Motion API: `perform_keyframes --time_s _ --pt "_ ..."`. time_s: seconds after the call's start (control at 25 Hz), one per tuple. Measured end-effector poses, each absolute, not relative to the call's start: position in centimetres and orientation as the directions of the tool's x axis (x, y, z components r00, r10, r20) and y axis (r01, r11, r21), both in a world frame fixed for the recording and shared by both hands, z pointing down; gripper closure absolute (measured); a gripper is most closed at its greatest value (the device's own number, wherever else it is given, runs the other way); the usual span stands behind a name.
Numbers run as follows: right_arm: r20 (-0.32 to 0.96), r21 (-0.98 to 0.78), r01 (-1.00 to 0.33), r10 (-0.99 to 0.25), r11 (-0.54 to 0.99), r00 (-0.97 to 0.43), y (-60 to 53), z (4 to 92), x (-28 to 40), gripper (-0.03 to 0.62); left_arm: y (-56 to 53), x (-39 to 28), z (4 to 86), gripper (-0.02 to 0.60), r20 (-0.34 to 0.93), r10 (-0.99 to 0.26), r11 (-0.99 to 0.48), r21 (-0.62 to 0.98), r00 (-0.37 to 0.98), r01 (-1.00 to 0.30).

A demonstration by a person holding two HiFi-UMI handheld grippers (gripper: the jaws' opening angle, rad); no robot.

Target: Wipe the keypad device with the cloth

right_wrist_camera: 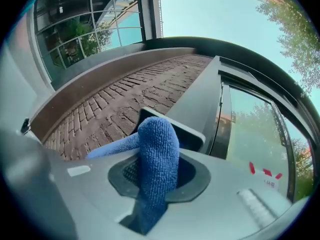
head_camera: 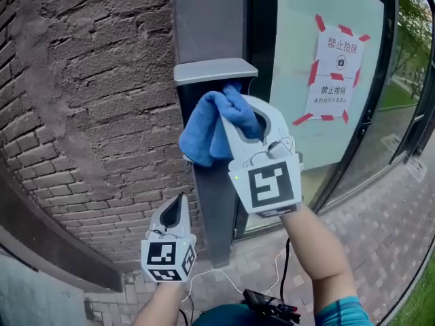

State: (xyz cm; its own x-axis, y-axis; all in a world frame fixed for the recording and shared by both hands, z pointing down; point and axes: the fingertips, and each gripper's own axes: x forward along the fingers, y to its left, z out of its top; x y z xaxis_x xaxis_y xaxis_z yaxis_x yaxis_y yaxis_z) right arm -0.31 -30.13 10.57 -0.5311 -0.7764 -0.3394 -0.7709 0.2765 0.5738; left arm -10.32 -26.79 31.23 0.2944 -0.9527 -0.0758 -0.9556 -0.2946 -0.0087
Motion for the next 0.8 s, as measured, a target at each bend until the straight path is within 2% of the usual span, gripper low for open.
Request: perform_keyframes --time_s 0.16,0.32,0.6,0.8 --pt "-0.277 0.675 -0.699 -0.797 0.236 -0.537 -31.2 12.3 -1.4 0.526 -27.0 -10.0 31.6 0.589 -0.069 -0.952 -0.299 -0.006 0.298 -0.954" --pt "-0.199 0.712 -0.647 -0.805 0.274 -0.559 -31.7 17.6 -2.5 0.526 -27.2 -10.1 32.4 0.589 -0.052 -0.951 -0.304 0.006 0.303 -0.953" --pt "-0.022 0.721 -0.568 -0.807 0.396 -0.590 -32.2 25.5 -2.2 0.526 -27.4 -9.9 32.7 0.589 -0.043 -0.950 -0.311 0.007 0.310 -0.950" --pt "0.032 0.651 -0.597 -0.802 0.469 -0.596 -32.3 25.9 -0.7 0.528 -27.2 -9.4 32.4 0.589 -0.049 -0.947 -0.319 -0.005 0.319 -0.948"
